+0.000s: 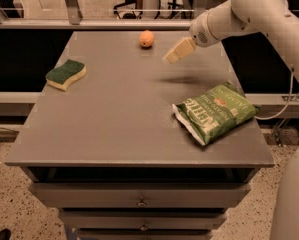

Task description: Move orange near green jalapeno chip bag

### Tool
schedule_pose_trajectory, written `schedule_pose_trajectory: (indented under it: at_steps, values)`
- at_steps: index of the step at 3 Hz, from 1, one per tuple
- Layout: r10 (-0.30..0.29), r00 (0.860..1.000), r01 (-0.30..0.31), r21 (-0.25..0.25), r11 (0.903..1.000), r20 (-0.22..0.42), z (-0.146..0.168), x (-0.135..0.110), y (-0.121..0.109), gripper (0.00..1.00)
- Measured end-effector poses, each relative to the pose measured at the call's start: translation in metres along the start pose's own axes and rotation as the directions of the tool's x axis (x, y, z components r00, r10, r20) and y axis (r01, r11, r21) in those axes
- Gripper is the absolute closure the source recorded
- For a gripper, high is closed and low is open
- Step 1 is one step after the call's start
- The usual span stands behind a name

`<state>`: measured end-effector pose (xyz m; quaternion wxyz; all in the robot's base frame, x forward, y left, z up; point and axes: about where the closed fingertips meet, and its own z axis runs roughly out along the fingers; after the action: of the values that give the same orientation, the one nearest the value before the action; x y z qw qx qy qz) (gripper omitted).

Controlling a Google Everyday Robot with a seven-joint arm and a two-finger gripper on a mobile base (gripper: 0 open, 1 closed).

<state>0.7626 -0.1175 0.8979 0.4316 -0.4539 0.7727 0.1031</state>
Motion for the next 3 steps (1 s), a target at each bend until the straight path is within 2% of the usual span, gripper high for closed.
schedule_pose_trajectory:
  at_steps: [1, 3]
  values:
    - [0.065, 0.992, -0.062, -0.029, 0.9976, 0.104, 0.036, -0.029, -0.003, 0.0]
    - [0.16, 0.968, -0.155, -0.043, 0.987, 0.192, 0.099, -0.062, -0.006, 0.0]
